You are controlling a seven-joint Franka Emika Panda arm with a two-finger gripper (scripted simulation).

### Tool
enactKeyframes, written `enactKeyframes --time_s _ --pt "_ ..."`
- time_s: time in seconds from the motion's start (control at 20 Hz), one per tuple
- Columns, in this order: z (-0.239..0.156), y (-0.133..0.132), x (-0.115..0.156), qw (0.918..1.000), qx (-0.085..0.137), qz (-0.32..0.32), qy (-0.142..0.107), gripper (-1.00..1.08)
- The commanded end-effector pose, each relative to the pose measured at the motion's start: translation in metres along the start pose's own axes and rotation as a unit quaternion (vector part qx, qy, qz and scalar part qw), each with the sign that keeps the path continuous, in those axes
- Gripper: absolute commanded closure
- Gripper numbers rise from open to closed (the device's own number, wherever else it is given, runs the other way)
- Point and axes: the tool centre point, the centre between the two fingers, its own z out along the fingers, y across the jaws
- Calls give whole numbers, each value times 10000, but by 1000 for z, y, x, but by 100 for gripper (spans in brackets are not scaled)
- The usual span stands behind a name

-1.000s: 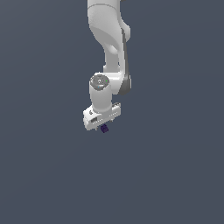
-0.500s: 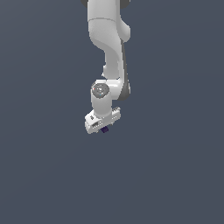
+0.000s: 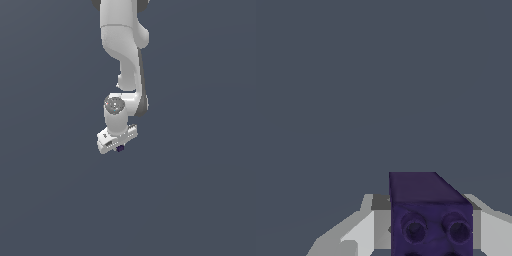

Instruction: Pick up the object and move it to a goal position.

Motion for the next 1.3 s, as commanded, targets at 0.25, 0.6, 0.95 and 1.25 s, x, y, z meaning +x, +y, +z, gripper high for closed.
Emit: enactKeyframes --time_s 0.25,0.6,0.95,1.25 --pt "0 0 0 10000 0 -2 1 108" --pt "-18 -9 7 10000 -1 -4 2 108" --pt "-63 -31 23 10000 -3 -6 0 108" --pt "-122 -59 45 10000 -6 -8 -2 108"
